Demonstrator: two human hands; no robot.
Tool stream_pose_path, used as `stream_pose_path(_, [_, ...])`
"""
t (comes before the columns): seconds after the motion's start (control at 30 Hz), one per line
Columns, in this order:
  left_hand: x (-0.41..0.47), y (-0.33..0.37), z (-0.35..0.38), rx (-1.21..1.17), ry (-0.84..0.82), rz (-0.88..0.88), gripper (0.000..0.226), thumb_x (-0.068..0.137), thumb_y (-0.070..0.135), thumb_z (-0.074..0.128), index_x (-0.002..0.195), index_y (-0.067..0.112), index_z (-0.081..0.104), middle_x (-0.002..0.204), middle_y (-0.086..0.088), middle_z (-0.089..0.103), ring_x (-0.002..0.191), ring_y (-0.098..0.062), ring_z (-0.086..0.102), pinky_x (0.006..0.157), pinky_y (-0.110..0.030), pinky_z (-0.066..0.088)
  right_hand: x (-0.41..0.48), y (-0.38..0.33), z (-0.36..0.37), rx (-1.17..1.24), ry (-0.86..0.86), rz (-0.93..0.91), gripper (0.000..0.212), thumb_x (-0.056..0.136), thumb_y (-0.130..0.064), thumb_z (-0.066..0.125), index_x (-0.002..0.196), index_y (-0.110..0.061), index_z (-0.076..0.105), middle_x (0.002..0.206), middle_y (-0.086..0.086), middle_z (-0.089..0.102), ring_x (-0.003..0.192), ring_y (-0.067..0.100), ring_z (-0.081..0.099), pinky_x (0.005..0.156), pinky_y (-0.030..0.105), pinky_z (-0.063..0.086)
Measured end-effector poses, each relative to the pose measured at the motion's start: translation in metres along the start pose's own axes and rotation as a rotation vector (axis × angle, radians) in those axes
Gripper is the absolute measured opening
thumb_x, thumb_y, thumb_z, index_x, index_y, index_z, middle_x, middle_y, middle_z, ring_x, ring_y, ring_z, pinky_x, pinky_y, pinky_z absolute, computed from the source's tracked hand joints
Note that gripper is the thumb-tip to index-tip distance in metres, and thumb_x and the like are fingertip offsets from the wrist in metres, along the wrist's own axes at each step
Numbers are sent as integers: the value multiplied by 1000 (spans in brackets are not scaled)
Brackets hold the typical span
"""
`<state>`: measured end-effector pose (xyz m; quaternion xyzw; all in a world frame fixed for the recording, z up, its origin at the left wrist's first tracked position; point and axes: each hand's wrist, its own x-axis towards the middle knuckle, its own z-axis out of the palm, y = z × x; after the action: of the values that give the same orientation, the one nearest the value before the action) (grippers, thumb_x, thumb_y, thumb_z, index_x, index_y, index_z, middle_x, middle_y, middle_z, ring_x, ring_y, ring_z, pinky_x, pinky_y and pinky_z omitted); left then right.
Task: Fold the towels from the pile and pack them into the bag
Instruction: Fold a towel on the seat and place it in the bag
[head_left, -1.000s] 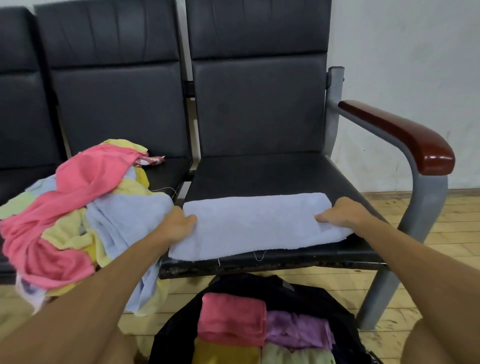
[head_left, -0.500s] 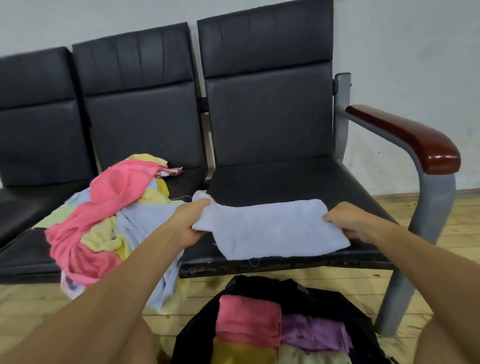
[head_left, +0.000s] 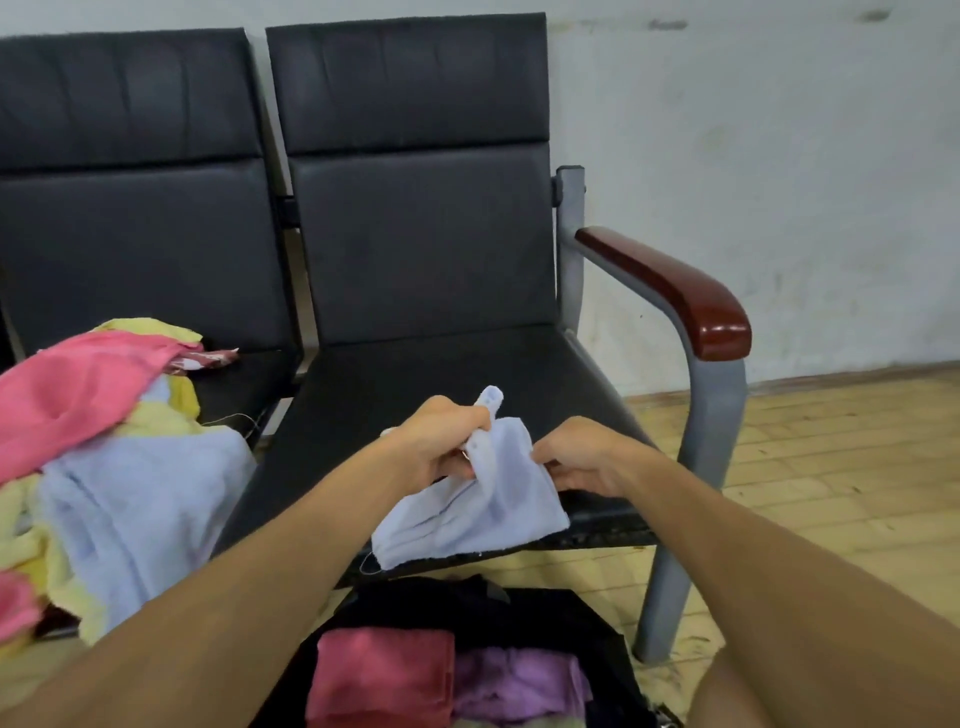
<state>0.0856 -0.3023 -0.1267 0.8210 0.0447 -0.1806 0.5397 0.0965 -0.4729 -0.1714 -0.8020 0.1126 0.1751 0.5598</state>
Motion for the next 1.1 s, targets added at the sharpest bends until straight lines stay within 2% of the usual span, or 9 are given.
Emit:
stream_pose_path(0.1, [3,-7,18,-18,-174,-20,23,98,19,49,89,1,60,78,-14,60,59,-18,62,51,-22,52,4,2,-1,50,-6,-7,14,91,-3,59,97,5,68,84,14,64,78,21,64,76,34,57])
stream_pose_path(0.2, [3,-17,14,-157,-311,-15,25,101,22,48,110,0,57,96,-15,62,67,-22,64,57,-27,55,6,2,3,102,24,-25,24,97,-9,55,108,9,65,84,13,64,70,17,62,65,29,56])
stream_pose_path(0.3, [9,-29,-11,-155,-74,79,20,98,15,52,116,10,57,103,-16,65,72,-22,67,59,-29,55,9,2,6,108,47,-34,31,99,-22,57,110,5,65,94,12,70,77,20,66,66,29,57])
stream_pose_path(0.4, [14,-54,-47,313,220,208,18,95,13,52,110,20,59,90,-6,65,75,-14,63,63,-25,48,11,0,9,52,65,-28,35,98,-30,58,112,1,63,103,11,72,84,20,69,62,28,56])
stream_pose_path(0.5, [14,-82,-70,494,239,148,14,95,30,57,97,17,60,84,-4,66,75,-15,60,67,-24,45,14,-1,13,-45,65,-29,34,93,-33,65,108,-2,65,97,7,73,79,16,70,58,25,53])
stream_pose_path(0.63, [21,-102,-70,653,179,50,50,79,70,54,94,24,64,106,-4,59,106,-23,54,90,-37,46,16,-1,15,-159,58,-40,21,90,-24,69,97,-4,71,95,9,74,86,22,69,69,28,51])
stream_pose_path(0.8, [16,-98,-58,344,97,111,30,82,44,63,101,23,54,105,5,57,99,-11,56,77,-27,47,12,-4,18,-198,54,-55,26,93,-26,65,103,-3,71,103,11,74,96,26,70,94,39,54])
stream_pose_path(0.97, [4,-92,-61,63,170,191,25,94,26,56,111,15,41,107,2,54,90,-5,56,66,-21,45,-3,-4,21,-69,47,-177,27,95,-21,62,120,-23,51,108,9,67,88,22,68,66,31,55])
stream_pose_path(1.1, [-11,-91,-72,-152,124,348,47,92,15,64,126,30,35,107,-1,64,90,-10,67,69,-17,53,-14,-4,20,-26,16,-388,21,96,-14,59,116,-18,68,116,3,68,101,19,68,78,29,59])
